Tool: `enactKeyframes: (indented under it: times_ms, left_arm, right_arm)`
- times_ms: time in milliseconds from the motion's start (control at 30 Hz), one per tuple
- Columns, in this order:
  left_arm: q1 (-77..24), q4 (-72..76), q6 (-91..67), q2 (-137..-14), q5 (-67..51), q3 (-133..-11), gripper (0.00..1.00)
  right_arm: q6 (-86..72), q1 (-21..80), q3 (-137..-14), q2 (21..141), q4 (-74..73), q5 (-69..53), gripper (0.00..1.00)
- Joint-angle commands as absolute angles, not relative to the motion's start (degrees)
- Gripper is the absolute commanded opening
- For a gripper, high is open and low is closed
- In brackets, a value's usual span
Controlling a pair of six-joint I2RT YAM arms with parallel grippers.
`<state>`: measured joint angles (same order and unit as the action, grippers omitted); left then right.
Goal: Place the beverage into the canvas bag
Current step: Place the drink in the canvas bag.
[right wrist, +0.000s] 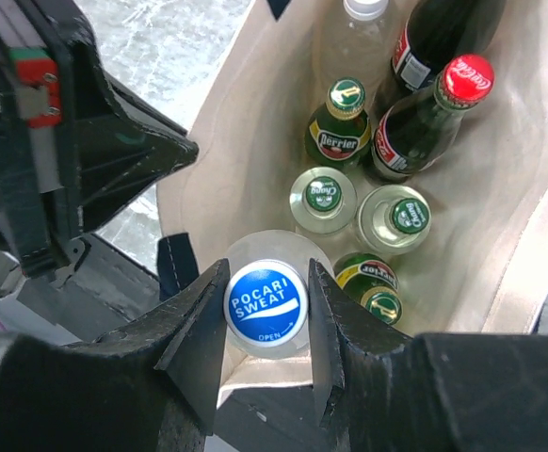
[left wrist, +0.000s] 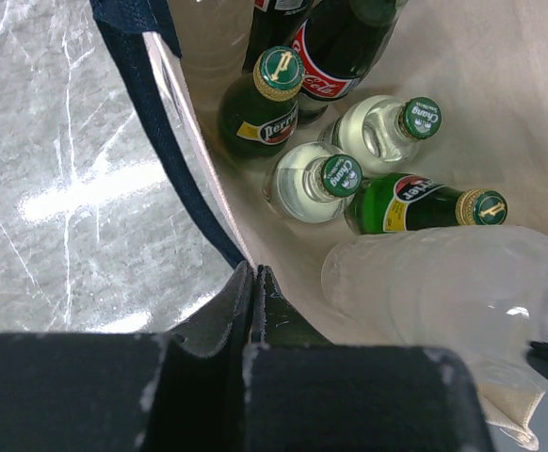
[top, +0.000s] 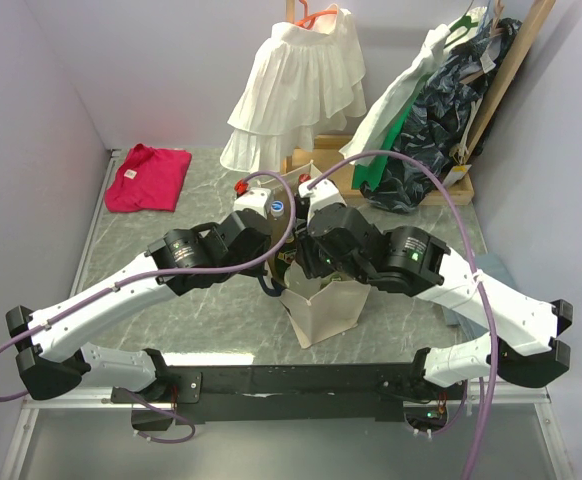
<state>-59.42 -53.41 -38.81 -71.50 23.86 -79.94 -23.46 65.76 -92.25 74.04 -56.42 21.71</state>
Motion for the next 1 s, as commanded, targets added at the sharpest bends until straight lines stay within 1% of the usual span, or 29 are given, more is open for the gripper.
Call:
enactKeyframes:
  times_ms: [0, 700, 967]
  left_arm:
    - [-59.6, -46.7, -40.1, -67.1, 25.5, -82.4, 0.01]
    - [-59.6, -45.8, -41.9, -65.1, 26.3, -81.0, 0.01]
    - [-59.6, -45.5, -41.9, -65.2, 25.2, -80.9, 0.01]
  right_arm:
    - [-25.3, 66.3, -92.1, 70.8, -47.9, 23.2, 0.00]
    - [-26.4, 66.3, -86.3, 70.0, -45.8, 22.5, 0.00]
    - [-27.0, 66.3, -82.2, 69.3, -45.3, 22.0, 0.00]
